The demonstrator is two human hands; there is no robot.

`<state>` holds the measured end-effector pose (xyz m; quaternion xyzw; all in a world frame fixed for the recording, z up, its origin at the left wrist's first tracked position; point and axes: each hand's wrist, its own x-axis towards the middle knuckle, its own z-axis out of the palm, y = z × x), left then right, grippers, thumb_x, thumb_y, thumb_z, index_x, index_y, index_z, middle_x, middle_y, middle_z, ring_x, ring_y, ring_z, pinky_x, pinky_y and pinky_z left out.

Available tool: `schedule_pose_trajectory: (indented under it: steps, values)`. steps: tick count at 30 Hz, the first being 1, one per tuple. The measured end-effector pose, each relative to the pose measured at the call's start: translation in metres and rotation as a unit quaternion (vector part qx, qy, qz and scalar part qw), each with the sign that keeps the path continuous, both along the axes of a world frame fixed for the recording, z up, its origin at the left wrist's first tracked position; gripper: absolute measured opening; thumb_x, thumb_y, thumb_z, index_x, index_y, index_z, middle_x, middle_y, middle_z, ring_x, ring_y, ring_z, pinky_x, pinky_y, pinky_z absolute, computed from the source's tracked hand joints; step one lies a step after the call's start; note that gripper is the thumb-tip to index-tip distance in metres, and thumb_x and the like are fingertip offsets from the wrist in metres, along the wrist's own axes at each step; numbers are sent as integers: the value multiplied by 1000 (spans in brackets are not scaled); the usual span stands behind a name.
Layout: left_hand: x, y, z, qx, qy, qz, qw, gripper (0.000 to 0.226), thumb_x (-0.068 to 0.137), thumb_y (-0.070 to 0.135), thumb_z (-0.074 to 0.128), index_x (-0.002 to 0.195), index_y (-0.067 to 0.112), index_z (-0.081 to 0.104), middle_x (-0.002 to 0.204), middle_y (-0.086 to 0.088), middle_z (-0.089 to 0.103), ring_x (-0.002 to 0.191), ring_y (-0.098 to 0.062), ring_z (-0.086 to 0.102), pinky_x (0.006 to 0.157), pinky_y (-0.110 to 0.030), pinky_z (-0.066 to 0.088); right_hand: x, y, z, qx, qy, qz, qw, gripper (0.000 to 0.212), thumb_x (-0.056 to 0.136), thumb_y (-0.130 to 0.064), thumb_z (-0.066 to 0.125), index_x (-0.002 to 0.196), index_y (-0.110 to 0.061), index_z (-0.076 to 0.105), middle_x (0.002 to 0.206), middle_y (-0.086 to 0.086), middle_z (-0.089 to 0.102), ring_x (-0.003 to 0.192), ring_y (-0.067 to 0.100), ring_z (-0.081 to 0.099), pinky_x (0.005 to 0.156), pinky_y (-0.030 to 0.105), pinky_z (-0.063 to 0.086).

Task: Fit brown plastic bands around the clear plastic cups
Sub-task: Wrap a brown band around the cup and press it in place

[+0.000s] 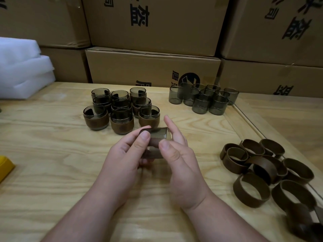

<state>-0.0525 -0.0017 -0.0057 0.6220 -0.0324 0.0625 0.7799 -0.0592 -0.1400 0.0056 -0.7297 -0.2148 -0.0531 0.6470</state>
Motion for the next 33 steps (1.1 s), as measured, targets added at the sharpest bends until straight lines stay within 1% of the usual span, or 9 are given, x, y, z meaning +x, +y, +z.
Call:
schedule_pose_trajectory:
  steps: [3, 7, 9, 13, 15, 19, 26, 30, 33]
  values:
    - [-1, 1, -1, 21, -11, -15, 1000, 54, 79, 57, 67, 124, 29, 71, 117, -6, 76, 99, -24, 69, 83, -47, 49, -1, 2, 0, 29, 3, -21, 999, 53, 89, -59, 43, 113, -28, 78, 158, -2, 46, 155, -3, 9, 126, 46, 17]
    - [-2, 1, 1, 5, -20, -22, 1000, 54, 78, 55, 68, 126, 30, 70, 120, -9, 75, 93, -24, 69, 79, -44, 49, -1, 5, 0, 51, 36, -67, 996, 42, 86, -68, 40, 104, -53, 75, 146, -45, 39, 151, -11, 14, 126, 42, 19]
    - [-2, 1, 1, -6, -24, -10, 1000, 56, 77, 53, 69, 128, 29, 68, 120, -8, 75, 96, -27, 72, 76, -41, 52, 0, 6, 0, 40, 55, -84, 994, 47, 84, -75, 36, 103, -56, 74, 152, -35, 39, 150, -10, 17, 126, 42, 19]
    - [-2, 1, 1, -30, -39, 26, 998, 63, 73, 49, 73, 131, 27, 63, 121, -9, 74, 103, -29, 74, 73, -36, 56, 3, 8, -1, 19, 55, -56, 997, 50, 89, -75, 32, 110, -54, 73, 148, 7, 58, 149, 19, 38, 121, 56, 29]
    - [-2, 0, 1, -36, -50, 47, 997, 62, 71, 48, 75, 128, 29, 61, 117, -7, 76, 98, -24, 74, 70, -30, 57, 3, 8, -3, 34, 32, -55, 997, 47, 91, -69, 36, 102, -49, 76, 139, 2, 64, 144, 23, 44, 119, 55, 32]
    - [0, 0, -1, -46, -65, 74, 994, 38, 76, 31, 78, 112, 30, 63, 111, -7, 77, 89, -16, 73, 66, -23, 57, 2, 5, -3, 59, -40, -159, 985, 41, 90, -60, 41, 84, -35, 74, 124, -18, 63, 134, 5, 50, 109, 24, 38]
    - [-4, -5, 0, 44, -90, 75, 992, 38, 64, 46, 82, 100, 40, 74, 102, 5, 77, 92, -6, 70, 78, -20, 56, 9, -2, -4, -27, -31, -343, 939, 35, 88, -53, 47, 119, -40, 54, 151, -12, 40, 145, 5, 30, 105, 10, 21]
    - [-5, -4, -2, 105, -86, 95, 986, 35, 69, 38, 84, 102, 44, 74, 101, 12, 77, 89, -3, 69, 77, -21, 55, 14, -7, -3, -25, 43, -392, 919, 63, 84, -51, 48, 144, -32, 43, 166, -14, 12, 151, 19, 26, 118, 41, 34]
    - [-5, -3, -2, 184, -88, 101, 974, 37, 71, 35, 85, 103, 50, 71, 120, 24, 70, 113, -9, 64, 96, -38, 54, 16, -8, -1, -53, 85, -414, 905, 78, 87, -48, 54, 157, -24, 27, 171, -6, 0, 154, 26, 23, 121, 52, 32]
